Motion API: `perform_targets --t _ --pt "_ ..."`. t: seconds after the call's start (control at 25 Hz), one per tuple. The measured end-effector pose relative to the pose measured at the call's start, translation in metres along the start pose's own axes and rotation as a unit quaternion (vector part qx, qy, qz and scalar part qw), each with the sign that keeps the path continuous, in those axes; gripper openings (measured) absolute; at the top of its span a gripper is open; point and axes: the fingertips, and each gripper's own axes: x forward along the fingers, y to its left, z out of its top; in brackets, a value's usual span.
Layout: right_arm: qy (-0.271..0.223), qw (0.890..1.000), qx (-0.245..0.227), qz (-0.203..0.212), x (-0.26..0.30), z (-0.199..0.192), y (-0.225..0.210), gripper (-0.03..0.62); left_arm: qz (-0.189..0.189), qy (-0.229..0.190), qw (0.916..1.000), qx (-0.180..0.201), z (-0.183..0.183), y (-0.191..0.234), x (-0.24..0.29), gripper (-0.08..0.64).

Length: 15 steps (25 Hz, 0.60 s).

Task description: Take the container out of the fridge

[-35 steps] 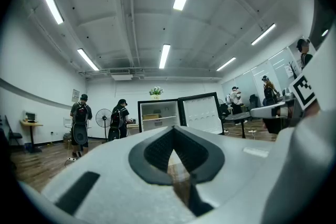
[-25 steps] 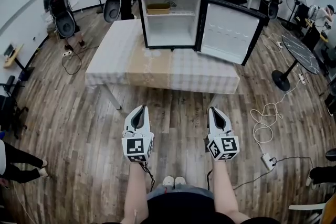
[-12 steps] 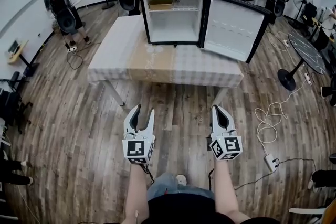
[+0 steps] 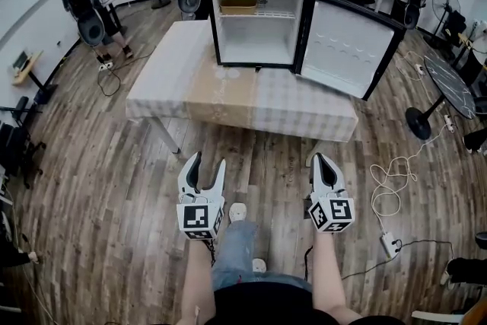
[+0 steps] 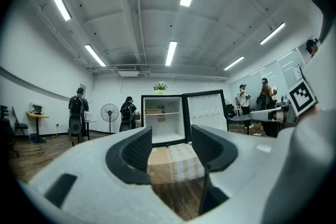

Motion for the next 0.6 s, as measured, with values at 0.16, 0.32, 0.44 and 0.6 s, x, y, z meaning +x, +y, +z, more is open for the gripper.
perform_targets --t 0.16,0.32,0.44,0.6 --pt "0.001 1.0 -0.009 -0.003 0.032 -0.008 -0.012 0.005 -0.005 -0.009 0.9999 -0.004 -0.005 0.011 0.041 0.235" --pt "0.009 1.0 -0.011 -0.011 0.079 -0.02 -0.032 0.005 -0.016 -0.008 0.9998 -0.009 -0.015 0.025 0.099 0.235" --pt "0.014 1.0 -0.011 -0.02 0.119 -0.024 -0.045 0.005 -0.029 -0.001 0.9996 -0.007 -0.022 0.037 0.149 0.235" --pt "0.015 0.999 -0.009 -0.027 0.186 -0.026 -0.054 0.005 -0.047 -0.001 0.9989 0.001 -0.018 0.061 0.218 0.235"
